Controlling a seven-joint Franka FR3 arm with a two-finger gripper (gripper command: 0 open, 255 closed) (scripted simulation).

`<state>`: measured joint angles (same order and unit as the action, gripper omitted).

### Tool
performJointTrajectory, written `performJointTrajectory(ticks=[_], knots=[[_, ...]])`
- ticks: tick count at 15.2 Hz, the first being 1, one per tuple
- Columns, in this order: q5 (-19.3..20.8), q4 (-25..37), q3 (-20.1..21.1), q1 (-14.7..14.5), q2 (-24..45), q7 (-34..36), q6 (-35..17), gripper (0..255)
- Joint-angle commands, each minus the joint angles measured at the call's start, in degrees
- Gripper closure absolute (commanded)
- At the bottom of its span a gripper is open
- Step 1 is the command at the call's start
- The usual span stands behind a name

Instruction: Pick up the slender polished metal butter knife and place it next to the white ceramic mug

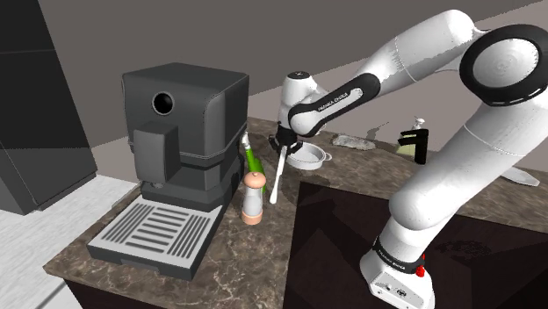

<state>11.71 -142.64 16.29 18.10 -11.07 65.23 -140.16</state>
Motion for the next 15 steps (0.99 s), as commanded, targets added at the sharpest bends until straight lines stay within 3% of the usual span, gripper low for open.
performJointTrajectory(ticks=[1,3,15], knots=[[-0.83,0.60,-0.28,-0.19,-1.14,-0.96,1.65,255],[-1.35,1.15,-0.42,-0.35,-1.88,-1.49,2.88,255],[0.31,15.66,-8.67,6.84,11.86,-15.69,1.79,255]])
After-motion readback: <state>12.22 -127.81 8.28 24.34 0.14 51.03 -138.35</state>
